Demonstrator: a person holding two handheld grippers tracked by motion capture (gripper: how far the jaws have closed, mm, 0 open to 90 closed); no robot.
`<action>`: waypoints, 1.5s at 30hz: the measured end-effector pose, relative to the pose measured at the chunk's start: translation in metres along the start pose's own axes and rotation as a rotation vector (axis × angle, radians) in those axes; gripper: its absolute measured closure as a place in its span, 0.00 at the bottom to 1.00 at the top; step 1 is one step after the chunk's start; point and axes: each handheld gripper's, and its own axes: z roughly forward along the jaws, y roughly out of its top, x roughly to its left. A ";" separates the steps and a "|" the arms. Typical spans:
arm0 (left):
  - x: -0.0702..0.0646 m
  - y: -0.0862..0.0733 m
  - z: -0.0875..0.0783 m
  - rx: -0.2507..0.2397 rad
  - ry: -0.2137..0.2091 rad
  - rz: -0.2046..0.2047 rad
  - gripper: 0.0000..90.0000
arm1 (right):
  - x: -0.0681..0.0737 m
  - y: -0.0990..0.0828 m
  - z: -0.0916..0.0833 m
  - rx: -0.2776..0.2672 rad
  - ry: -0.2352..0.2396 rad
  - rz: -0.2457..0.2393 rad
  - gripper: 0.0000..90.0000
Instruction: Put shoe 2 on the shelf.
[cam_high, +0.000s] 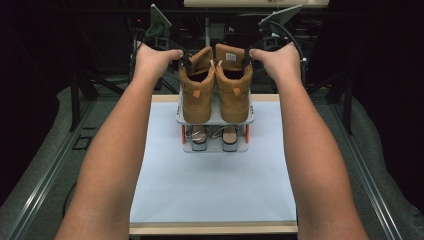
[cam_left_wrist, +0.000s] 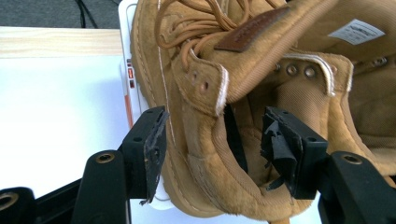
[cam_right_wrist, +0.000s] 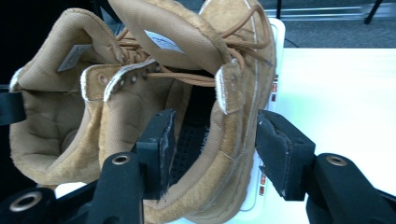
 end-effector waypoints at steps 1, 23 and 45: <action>0.000 -0.001 -0.002 0.003 -0.008 0.008 0.45 | 0.000 0.000 -0.001 -0.003 -0.001 0.000 0.53; 0.020 -0.023 -0.036 -0.022 -0.019 0.076 0.45 | -0.015 -0.023 -0.030 -0.013 -0.027 -0.102 0.52; 0.028 -0.069 -0.019 0.006 -0.042 0.181 0.45 | -0.042 -0.075 -0.023 -0.017 0.034 -0.171 0.52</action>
